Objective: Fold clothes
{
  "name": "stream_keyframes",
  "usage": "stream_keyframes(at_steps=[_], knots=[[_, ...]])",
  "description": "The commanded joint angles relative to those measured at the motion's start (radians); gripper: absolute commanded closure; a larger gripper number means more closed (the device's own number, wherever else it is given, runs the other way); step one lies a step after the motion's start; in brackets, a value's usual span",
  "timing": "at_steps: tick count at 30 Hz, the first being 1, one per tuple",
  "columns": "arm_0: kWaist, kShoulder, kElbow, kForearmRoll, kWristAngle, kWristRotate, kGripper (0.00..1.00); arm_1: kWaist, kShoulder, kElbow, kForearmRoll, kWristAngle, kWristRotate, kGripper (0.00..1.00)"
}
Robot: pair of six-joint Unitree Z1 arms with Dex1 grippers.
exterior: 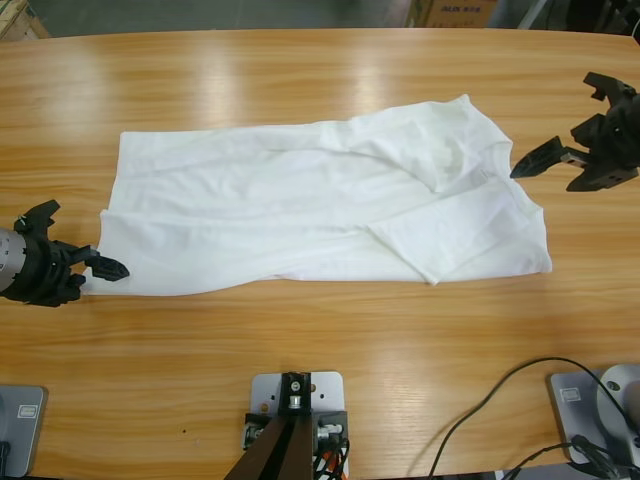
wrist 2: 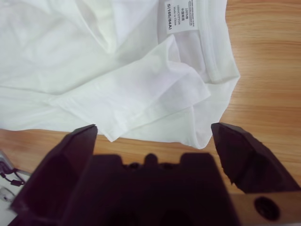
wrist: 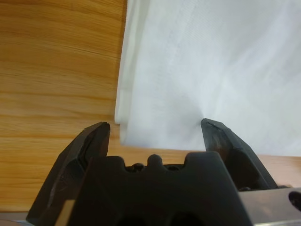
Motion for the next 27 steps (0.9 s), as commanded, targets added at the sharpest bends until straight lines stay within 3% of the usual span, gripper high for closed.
stream_keyframes(at_steps=[1,3,5,6,25,26,27], knots=[[-0.009,0.047,0.019,-0.025,0.003,-0.002,0.649,0.013,-0.041,0.032,0.011,0.011,-0.012,0.000],[-0.009,0.047,0.021,-0.027,0.003,-0.001,0.840,0.013,-0.044,0.034,0.011,0.013,-0.013,0.000],[-0.009,0.045,0.021,-0.028,0.003,0.000,0.979,0.013,-0.046,0.035,0.010,0.013,-0.014,0.000],[-0.009,0.044,0.022,-0.028,0.003,0.000,1.000,0.013,-0.047,0.035,0.010,0.013,-0.014,0.000],[-0.009,0.044,0.024,-0.031,0.003,-0.001,1.000,0.014,-0.057,0.041,0.008,0.019,-0.017,0.009],[-0.009,0.043,0.024,-0.030,0.002,-0.001,0.767,0.014,-0.057,0.041,0.008,0.019,-0.017,0.009],[-0.009,0.040,0.024,-0.030,0.001,-0.001,0.405,0.014,-0.057,0.041,0.008,0.019,-0.017,0.009]])
